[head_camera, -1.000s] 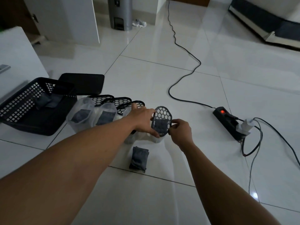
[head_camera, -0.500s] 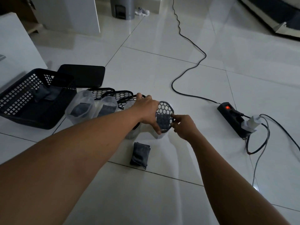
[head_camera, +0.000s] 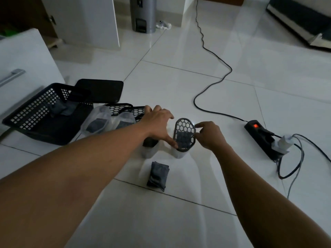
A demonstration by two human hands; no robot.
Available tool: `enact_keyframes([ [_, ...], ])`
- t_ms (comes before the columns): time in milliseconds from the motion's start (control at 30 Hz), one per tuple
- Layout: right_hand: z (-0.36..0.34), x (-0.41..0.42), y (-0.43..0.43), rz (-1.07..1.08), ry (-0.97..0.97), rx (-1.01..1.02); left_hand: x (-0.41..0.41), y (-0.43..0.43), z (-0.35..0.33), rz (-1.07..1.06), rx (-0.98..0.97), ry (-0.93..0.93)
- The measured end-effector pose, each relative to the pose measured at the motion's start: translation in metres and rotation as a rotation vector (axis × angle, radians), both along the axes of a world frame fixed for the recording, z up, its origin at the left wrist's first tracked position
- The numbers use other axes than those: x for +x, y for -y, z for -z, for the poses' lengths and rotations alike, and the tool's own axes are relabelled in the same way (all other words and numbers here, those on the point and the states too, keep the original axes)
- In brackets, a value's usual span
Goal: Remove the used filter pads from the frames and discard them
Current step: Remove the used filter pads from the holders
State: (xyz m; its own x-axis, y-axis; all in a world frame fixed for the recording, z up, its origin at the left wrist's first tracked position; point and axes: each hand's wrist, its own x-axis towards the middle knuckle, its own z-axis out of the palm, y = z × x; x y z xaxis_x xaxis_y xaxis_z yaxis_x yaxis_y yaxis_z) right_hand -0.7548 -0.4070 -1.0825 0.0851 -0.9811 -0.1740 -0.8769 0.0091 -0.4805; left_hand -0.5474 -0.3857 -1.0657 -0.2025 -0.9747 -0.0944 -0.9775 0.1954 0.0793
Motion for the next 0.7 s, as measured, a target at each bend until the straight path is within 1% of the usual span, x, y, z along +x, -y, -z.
enact_keyframes([
  [67,-0.005,0.011,0.008,0.000,-0.037,-0.042,0.020,-0.005,-0.006,-0.025,0.034,0.069],
  [133,-0.010,0.028,0.016,-0.075,-0.089,-0.081,0.038,-0.012,-0.013,-0.047,0.109,0.144],
  [267,-0.013,0.074,0.029,-0.258,-0.105,-0.162,0.058,-0.021,-0.012,-0.154,0.243,0.126],
  [367,-0.005,0.101,0.040,-0.384,-0.199,-0.210,0.058,-0.018,-0.007,-0.131,0.227,0.147],
  [467,0.014,0.116,0.057,-0.526,-0.381,-0.161,0.060,-0.014,0.001,-0.129,0.231,0.131],
  [633,0.034,0.129,0.082,-0.685,-0.570,-0.094,0.065,-0.009,0.008,-0.117,0.214,0.120],
  [700,0.041,0.134,0.091,-0.714,-0.615,-0.074,0.067,-0.008,0.010,-0.119,0.204,0.113],
])
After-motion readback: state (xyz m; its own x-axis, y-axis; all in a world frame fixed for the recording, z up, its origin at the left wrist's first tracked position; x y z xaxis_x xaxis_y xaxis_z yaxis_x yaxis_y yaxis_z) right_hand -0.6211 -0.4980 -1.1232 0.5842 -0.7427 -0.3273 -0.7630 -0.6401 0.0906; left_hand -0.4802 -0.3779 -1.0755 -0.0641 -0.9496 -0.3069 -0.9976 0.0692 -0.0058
